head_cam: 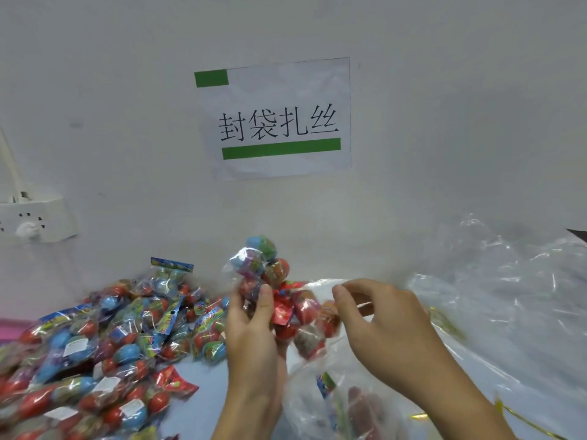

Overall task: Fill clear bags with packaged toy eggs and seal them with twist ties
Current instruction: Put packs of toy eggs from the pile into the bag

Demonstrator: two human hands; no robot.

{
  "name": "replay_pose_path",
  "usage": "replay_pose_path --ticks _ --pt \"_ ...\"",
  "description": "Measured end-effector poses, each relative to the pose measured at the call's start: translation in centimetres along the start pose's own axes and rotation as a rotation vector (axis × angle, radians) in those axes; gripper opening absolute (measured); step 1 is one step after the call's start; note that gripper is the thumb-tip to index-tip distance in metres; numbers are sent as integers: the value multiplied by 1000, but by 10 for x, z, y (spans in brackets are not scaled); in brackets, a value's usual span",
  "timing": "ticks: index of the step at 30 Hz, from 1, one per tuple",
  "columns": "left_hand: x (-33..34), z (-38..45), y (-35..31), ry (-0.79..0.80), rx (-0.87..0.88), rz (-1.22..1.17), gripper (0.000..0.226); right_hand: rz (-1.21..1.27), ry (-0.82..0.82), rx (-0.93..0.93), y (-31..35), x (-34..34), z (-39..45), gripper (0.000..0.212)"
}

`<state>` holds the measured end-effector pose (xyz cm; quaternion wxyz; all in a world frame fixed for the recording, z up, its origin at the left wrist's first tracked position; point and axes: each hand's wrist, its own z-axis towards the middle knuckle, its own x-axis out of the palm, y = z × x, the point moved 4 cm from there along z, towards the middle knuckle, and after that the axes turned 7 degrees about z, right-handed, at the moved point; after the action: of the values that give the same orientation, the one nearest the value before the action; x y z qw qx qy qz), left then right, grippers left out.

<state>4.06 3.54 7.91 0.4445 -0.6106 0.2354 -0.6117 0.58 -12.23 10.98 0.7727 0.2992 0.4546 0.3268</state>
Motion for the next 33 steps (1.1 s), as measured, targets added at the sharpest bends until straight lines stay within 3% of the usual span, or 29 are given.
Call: replay_pose_path --ticks 3,7,10,13,17,22,26,29,31,33 --pt "4 1 -4 41 25 14 22 48 58 51 2 1 -2 54" --pt "8 -1 -6 156 48 24 34 -7 133 53 9 4 -4 45" --pt "7 -1 -8 139 99 88 32 11 169 68 9 3 -4 35" --pt "-1 3 -14 30 151 108 30 15 92 96 3 -4 -3 22" --pt "-16 12 -14 -39 62 -3 27 99 -61 127 -7 -14 2 17" --pt "-14 9 -17 -40 -39 -158 51 204 -181 108 -12 -19 4 14" --pt "-13 8 -13 -12 -106 -181 45 336 -260 160 -18 -23 5 18" --pt "-10 6 -11 49 -147 -160 64 454 -256 186 -20 -28 5 27" --pt "-7 4 -11 82 -165 -141 72 421 -237 156 -18 -32 4 37" --pt "-4 2 -11 114 -173 -127 74 366 -243 117 -16 -36 4 29"
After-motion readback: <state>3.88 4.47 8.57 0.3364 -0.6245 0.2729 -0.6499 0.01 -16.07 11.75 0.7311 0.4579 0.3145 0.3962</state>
